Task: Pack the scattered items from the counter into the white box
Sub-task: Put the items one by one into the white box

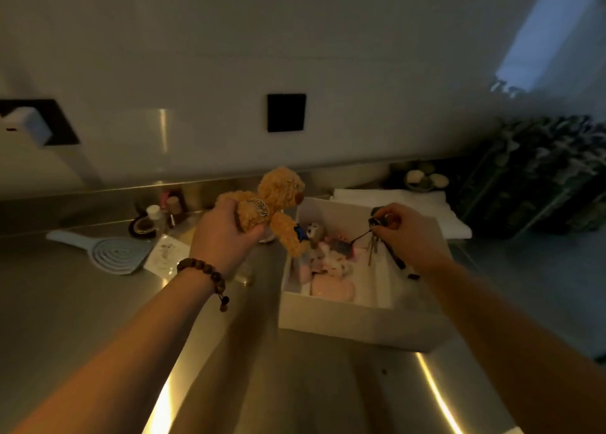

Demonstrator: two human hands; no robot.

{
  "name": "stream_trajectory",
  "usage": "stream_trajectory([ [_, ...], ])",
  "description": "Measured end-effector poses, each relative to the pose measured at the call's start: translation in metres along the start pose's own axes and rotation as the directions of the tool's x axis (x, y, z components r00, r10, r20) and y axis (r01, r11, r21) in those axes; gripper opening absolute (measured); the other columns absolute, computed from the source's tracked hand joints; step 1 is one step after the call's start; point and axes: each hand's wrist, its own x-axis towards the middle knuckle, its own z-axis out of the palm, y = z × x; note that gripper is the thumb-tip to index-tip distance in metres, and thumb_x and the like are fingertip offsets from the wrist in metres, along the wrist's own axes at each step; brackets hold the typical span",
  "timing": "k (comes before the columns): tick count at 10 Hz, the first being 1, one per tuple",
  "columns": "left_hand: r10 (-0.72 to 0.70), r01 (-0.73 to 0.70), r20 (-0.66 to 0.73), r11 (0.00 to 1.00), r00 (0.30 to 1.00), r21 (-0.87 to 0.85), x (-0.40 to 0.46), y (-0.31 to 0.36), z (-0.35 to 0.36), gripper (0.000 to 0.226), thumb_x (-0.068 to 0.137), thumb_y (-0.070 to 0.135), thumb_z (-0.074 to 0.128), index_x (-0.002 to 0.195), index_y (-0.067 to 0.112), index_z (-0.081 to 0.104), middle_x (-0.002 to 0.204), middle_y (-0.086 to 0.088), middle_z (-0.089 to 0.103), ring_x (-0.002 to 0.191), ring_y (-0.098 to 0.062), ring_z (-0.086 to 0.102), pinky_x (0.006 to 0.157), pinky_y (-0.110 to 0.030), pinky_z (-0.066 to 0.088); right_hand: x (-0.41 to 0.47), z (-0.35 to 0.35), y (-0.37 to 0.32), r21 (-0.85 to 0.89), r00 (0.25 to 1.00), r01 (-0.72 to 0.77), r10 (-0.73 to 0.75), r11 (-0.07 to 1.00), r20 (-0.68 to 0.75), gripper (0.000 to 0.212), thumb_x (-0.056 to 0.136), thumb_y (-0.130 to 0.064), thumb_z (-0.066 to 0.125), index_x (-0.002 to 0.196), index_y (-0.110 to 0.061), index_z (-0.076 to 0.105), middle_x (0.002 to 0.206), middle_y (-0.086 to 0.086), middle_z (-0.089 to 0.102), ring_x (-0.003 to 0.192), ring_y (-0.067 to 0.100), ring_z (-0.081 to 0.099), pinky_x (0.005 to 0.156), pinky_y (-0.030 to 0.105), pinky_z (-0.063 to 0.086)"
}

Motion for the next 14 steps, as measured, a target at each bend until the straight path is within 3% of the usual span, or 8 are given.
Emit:
stream_trajectory([
  [2, -0.136, 0.138, -0.046, 0.990, 0.990, 0.039, -0.005, 0.024, 0.041, 0.053, 0.070, 0.047, 0.068, 0.113, 0.020, 0.054, 0.097, 0.000, 0.061, 0.082, -0.017, 0.057, 0.068, -0.033, 0.049, 0.033, 0.024, 0.061, 0.164, 0.972, -0.137, 0.100, 0.977, 0.212, 0.007, 0.083, -0.020, 0.068, 0.088, -0.019, 0.062, 0.070, -0.004, 0.061, 0.054, 0.001, 0.059, 0.041, 0.008, 0.038],
  [3, -0.166, 0.172, -0.084, 0.983, 0.983, 0.070, -0.009, 0.025, 0.045, 0.054, 0.072, 0.046, 0.069, 0.116, 0.018, 0.054, 0.100, -0.001, 0.062, 0.084, -0.018, 0.058, 0.067, -0.033, 0.050, 0.046, 0.042, 0.070, 0.126, 0.937, -0.173, 0.124, 0.977, 0.328, 0.012, 0.080, -0.015, 0.072, 0.088, -0.014, 0.063, 0.070, -0.002, 0.061, 0.064, 0.009, 0.059, 0.053, 0.009, 0.044],
  [4, -0.171, 0.178, -0.102, 0.982, 0.980, 0.067, -0.011, 0.027, 0.045, 0.054, 0.071, 0.046, 0.068, 0.116, 0.018, 0.053, 0.101, -0.001, 0.063, 0.085, -0.017, 0.059, 0.066, -0.030, 0.047, 0.057, 0.056, 0.076, 0.002, 0.906, -0.149, 0.136, 0.989, 0.401, 0.022, 0.082, -0.016, 0.071, 0.101, -0.008, 0.065, 0.090, 0.007, 0.065, 0.085, 0.020, 0.062, 0.080, 0.034, 0.052],
  [6, -0.151, 0.161, -0.115, 0.984, 0.982, 0.082, -0.012, 0.034, 0.046, 0.049, 0.073, 0.042, 0.072, 0.112, 0.016, 0.056, 0.096, 0.003, 0.061, 0.082, -0.013, 0.058, 0.060, -0.021, 0.042, 0.059, 0.049, 0.074, 0.007, 0.885, -0.151, 0.132, 0.988, 0.446, 0.024, 0.086, -0.009, 0.059, 0.069, -0.024, 0.056, 0.074, -0.001, 0.058, 0.080, 0.021, 0.059, 0.082, 0.039, 0.052],
  [9, -0.161, 0.171, -0.126, 0.983, 0.979, 0.074, -0.021, 0.028, 0.039, 0.048, 0.074, 0.039, 0.071, 0.114, 0.019, 0.055, 0.094, 0.008, 0.054, 0.079, -0.008, 0.050, 0.057, -0.017, 0.036, 0.045, 0.053, 0.062, 0.049, 0.761, -0.127, 0.066, 0.991, 0.646, 0.029, 0.081, 0.004, 0.059, 0.080, -0.023, 0.069, 0.070, -0.010, 0.060, 0.070, 0.007, 0.056, 0.075, 0.025, 0.050],
  [10, -0.180, 0.189, -0.136, 0.980, 0.974, 0.063, -0.023, 0.023, 0.034, 0.045, 0.074, 0.041, 0.070, 0.111, 0.021, 0.055, 0.093, 0.008, 0.054, 0.076, -0.006, 0.049, 0.056, -0.017, 0.036, 0.046, 0.055, 0.057, -0.017, 0.815, -0.081, 0.076, 0.997, 0.575, 0.013, 0.083, -0.005, 0.058, 0.085, -0.014, 0.067, 0.080, 0.005, 0.061, 0.082, 0.022, 0.060, 0.080, 0.034, 0.050],
  [12, -0.164, 0.170, -0.126, 0.984, 0.978, 0.044, -0.024, 0.033, 0.034, 0.044, 0.074, 0.039, 0.071, 0.111, 0.021, 0.054, 0.093, 0.008, 0.053, 0.078, -0.007, 0.052, 0.060, -0.021, 0.040, 0.043, 0.025, 0.011, 0.331, 0.894, -0.135, -0.028, 0.934, 0.447, 0.009, 0.091, -0.029, 0.059, 0.096, -0.026, 0.066, 0.086, 0.000, 0.071, 0.079, 0.014, 0.070, 0.075, 0.036, 0.059],
  [14, 0.017, -0.020, 0.083, 0.999, 0.996, 0.032, -0.008, 0.074, 0.050, 0.043, 0.070, 0.041, 0.073, 0.106, 0.025, 0.056, 0.092, 0.009, 0.057, 0.080, -0.009, 0.056, 0.066, -0.025, 0.048, 0.026, -0.020, -0.042, 0.640, 0.886, -0.026, -0.279, 0.768, 0.370, 0.053, 0.083, -0.019, 0.070, 0.132, -0.021, 0.050, 0.115, 0.001, 0.061, 0.092, 0.018, 0.068, 0.070, 0.028, 0.059],
])
